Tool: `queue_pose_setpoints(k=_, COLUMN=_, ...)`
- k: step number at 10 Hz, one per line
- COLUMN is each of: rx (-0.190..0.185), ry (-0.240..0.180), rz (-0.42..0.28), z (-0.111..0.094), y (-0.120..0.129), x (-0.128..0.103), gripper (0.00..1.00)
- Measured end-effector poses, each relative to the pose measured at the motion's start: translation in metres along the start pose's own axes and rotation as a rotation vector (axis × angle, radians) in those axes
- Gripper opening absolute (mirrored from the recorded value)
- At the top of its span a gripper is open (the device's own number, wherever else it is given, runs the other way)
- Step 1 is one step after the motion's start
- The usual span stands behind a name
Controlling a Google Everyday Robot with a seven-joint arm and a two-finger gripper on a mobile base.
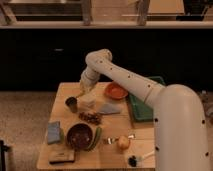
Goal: Place banana in paper cup
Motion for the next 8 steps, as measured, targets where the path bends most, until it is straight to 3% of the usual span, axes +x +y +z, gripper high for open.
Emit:
queue_pose_setpoints(k=3, rx=-0.098, ry=-0.043, rz=-0.079, z=0.002, y=0.005, x=0.005, gripper=0.0)
queue_pose_setpoints(k=8, rx=-0.156, ry=-0.056, rz=-0.094, z=0.002, y=0.016, x=0.016, gripper=0.0)
